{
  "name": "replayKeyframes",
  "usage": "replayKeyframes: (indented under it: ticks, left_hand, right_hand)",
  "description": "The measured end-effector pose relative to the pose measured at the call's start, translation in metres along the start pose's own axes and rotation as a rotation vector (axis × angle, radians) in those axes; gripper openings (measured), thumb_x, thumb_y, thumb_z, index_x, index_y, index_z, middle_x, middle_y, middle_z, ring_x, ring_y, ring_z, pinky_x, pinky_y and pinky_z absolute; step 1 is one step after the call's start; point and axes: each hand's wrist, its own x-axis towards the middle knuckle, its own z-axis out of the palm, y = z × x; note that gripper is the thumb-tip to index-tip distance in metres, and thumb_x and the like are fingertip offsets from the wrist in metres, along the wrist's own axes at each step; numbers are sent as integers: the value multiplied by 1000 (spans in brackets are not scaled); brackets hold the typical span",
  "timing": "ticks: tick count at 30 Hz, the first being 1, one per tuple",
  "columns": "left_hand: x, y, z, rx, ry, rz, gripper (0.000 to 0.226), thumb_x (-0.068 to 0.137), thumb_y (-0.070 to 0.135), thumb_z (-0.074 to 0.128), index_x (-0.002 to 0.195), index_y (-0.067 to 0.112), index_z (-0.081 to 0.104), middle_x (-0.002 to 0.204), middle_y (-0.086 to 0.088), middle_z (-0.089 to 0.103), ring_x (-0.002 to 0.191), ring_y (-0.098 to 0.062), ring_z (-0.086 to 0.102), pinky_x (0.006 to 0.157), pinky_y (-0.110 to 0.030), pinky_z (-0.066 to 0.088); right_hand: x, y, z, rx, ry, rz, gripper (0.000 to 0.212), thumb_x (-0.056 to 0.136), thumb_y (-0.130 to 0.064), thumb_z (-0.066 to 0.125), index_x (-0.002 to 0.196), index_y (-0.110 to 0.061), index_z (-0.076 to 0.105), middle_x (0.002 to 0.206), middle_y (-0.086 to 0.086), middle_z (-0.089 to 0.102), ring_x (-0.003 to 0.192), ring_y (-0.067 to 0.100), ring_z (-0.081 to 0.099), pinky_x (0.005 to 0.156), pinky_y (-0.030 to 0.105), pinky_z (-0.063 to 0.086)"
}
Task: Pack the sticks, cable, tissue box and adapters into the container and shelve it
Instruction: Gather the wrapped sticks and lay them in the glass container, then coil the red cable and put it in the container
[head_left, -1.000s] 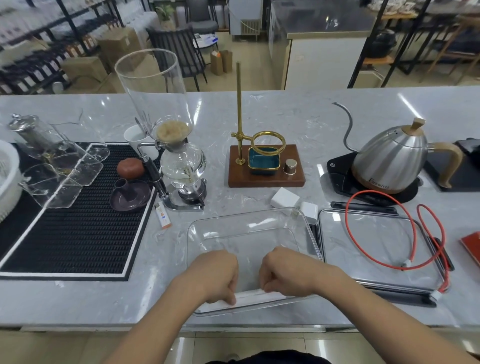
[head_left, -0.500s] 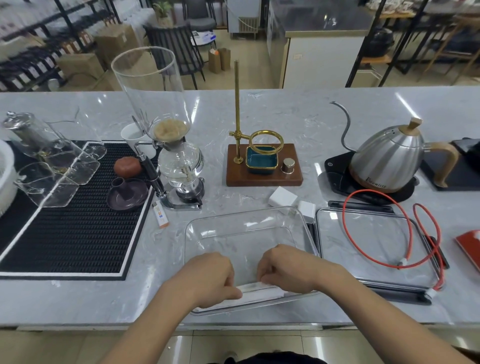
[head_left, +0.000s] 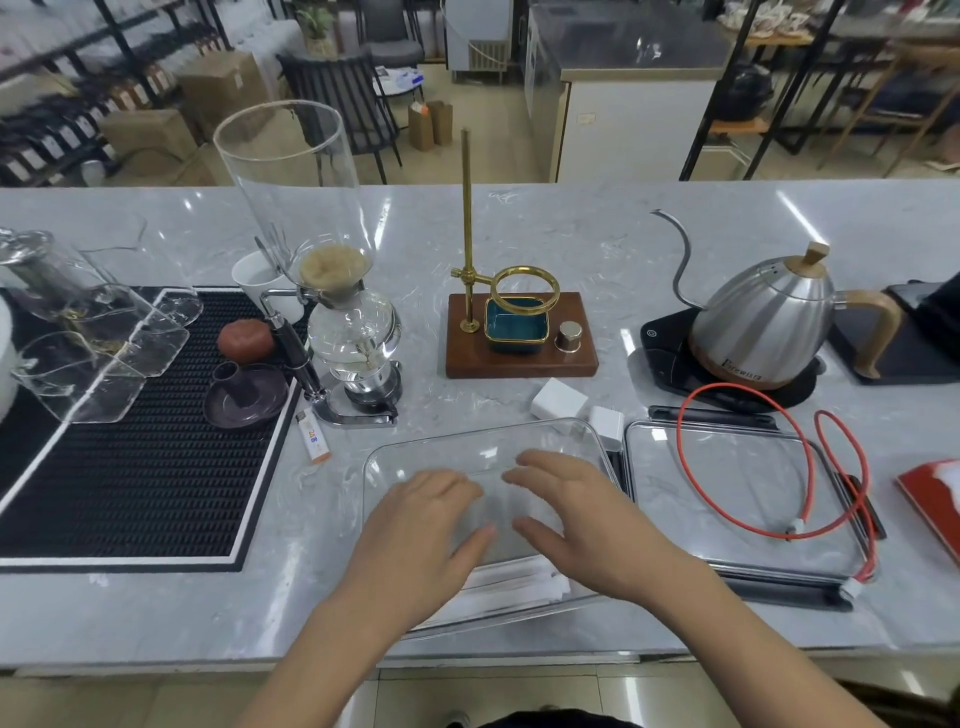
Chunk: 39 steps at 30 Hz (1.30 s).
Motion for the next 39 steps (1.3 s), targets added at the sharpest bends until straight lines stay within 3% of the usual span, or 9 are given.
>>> replayKeyframes:
  ticks: [3, 9, 13, 18, 23, 28, 32, 39]
  left_hand:
    - [1, -1, 7, 6, 140, 14, 51, 88, 53, 49, 127, 23, 63, 138, 3, 59, 132, -19, 49, 111, -34, 28]
    - [5, 7, 6, -22, 93, 3, 67, 93, 63, 35, 152, 30, 32, 163, 8, 18, 152, -12, 12, 121, -38, 8]
    - [11, 18, 5, -79, 49, 21, 72, 91, 70, 23, 155, 38, 14, 163, 19, -2, 150, 0, -9, 124, -29, 1]
    - [19, 41, 4, -138, 26, 104, 72, 88, 71, 19, 154, 42, 13, 159, 26, -5, 143, 10, -17, 119, -19, -6]
    - [31, 68, 17, -195, -21, 231, 69, 90, 67, 24, 154, 39, 20, 159, 25, 8, 146, 7, -3, 121, -21, 3]
    - [45, 106, 31, -235, -49, 283, 64, 94, 61, 32, 153, 36, 28, 160, 20, 19, 149, 0, 10, 121, -22, 9]
    - [56, 140, 47, -256, -57, 288, 57, 97, 52, 42, 150, 33, 36, 157, 16, 30, 147, -4, 20, 119, -21, 15]
    - [75, 192, 83, -283, -95, 229, 49, 97, 49, 48, 141, 30, 49, 146, 18, 45, 137, 0, 36, 111, -12, 20]
  right_hand:
    - [-6, 2, -1, -87, 139, -47, 54, 92, -42, 53, 142, -24, 45, 154, 3, 39, 143, 21, 33, 118, 40, 27]
    - [-19, 5, -4, -172, 237, 26, 69, 94, -56, 40, 154, -29, 21, 164, -5, 11, 152, 13, 1, 123, 38, 6]
    - [-30, 7, -6, -122, 306, 110, 67, 94, -53, 43, 153, -26, 25, 163, -2, 17, 151, 11, 3, 123, 41, 12]
    - [-55, 10, -12, -115, 366, 235, 65, 94, -54, 41, 152, -27, 28, 162, -3, 21, 151, 12, 9, 122, 39, 13]
    - [-94, 26, -14, -115, 424, 387, 63, 94, -53, 41, 150, -25, 34, 161, -2, 23, 151, 15, 13, 122, 43, 16]
    - [-127, 50, -28, -107, 455, 451, 57, 92, -46, 47, 145, -27, 39, 155, 3, 35, 147, 23, 24, 115, 51, 29]
    - [-151, 79, -40, -96, 486, 450, 52, 91, -39, 57, 140, -25, 46, 153, -1, 37, 146, 18, 26, 117, 42, 27]
    - [-194, 139, -54, -16, 620, 519, 40, 89, -29, 63, 128, -20, 59, 136, -3, 52, 130, 15, 45, 105, 30, 34]
